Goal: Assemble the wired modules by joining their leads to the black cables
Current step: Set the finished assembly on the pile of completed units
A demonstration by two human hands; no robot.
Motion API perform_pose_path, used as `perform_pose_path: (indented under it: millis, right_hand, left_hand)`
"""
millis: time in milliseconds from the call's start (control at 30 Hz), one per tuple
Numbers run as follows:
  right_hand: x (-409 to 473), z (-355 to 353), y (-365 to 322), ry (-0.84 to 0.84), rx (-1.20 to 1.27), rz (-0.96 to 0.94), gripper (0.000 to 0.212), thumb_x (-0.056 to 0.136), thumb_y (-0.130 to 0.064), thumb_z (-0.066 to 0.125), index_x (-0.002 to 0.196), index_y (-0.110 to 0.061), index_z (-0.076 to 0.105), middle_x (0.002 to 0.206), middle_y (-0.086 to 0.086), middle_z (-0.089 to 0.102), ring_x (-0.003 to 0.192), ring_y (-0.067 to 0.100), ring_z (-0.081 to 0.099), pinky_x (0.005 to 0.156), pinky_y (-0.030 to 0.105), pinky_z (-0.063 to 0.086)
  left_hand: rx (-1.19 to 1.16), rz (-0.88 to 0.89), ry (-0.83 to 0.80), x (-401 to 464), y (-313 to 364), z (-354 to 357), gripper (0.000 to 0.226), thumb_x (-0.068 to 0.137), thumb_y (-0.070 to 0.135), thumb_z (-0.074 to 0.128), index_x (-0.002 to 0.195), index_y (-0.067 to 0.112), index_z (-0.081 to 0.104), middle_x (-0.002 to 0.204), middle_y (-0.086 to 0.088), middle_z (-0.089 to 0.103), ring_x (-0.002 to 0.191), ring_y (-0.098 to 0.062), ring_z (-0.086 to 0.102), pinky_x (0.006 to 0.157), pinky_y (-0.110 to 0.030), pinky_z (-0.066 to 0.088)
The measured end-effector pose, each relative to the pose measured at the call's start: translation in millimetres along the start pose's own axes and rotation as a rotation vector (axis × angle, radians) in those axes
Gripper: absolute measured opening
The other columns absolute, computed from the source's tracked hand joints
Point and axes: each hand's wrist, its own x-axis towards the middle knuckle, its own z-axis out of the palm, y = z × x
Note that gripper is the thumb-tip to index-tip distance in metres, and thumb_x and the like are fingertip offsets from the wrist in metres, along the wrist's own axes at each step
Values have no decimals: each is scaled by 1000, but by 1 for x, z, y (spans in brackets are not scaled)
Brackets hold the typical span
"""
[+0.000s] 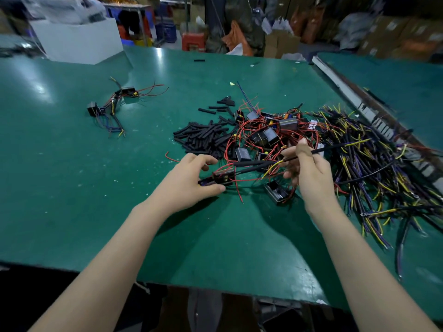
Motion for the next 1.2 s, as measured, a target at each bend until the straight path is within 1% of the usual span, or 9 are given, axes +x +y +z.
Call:
perform_pose_path:
  millis: [100,233,333,400,500,633,700,933,1200]
  right_hand:
    - [1,-3,-3,24,66,12,47,102,-41,37,74,-17,65,58,-6,64,50,3,54,44,12,38]
    - [5,-5,-5,42,164,87,51,101,-48,36,70,-21,66,56,-4,63,47,9,52,45,17,36]
    - [8,-6,-10,23,333,159,52,101,-49,35,69,-22,66,55,-4,60,47,8,49,46,17,36]
    - [10,-8,-13,9,450,204,57,101,-49,35,63,-22,69,55,-5,58,46,8,47,46,17,35]
    - [11,-10,-15,-6,521,230,46,101,-47,36,75,-19,62,55,-6,56,46,7,45,45,18,31]
    - [9,-9,-14,-70,471,211,24,99,-34,46,86,-19,59,61,-7,58,51,6,47,46,17,31]
    - [9,-8,-14,-120,462,186,15,97,-27,48,91,-20,59,66,-7,61,54,6,49,46,16,31]
    - [6,-6,-11,-100,462,132,16,99,-23,46,95,-21,61,71,-8,64,57,5,51,47,15,34]
    - [9,-12,-13,-89,675,181,13,85,-37,53,92,-28,59,72,-14,61,58,5,51,50,16,33]
  left_hand:
    - [-188,-16,60,0,11,-10,36,74,41,76,104,32,60,91,13,60,69,1,51,72,-13,42]
    - [-670,-127,51,3,29,-27,34,70,44,70,101,31,64,92,4,66,74,-9,61,65,-20,49]
    - [-835,-190,58,8,38,-33,20,84,39,62,102,31,63,94,6,70,62,-7,62,56,-23,36]
    - [-987,-239,32,12,39,-33,25,81,41,61,103,30,63,90,9,71,58,-6,62,52,-20,36]
    - [-1170,-239,-44,13,33,-26,36,73,39,67,107,30,63,93,6,67,62,-6,63,49,-14,41]
    - [-1330,-211,-35,11,18,-12,41,73,8,71,110,26,63,83,1,68,66,-7,65,55,-12,49]
    - [-1366,-228,36,13,14,-8,39,69,12,68,107,23,63,75,1,68,64,-7,66,52,-12,49]
    - [-1153,-221,185,17,5,-4,37,67,29,74,102,24,64,90,4,73,71,-10,70,51,-11,42]
    - [-1587,-311,-72,14,7,-11,39,80,34,59,116,20,57,98,-8,72,79,-18,71,56,-17,53]
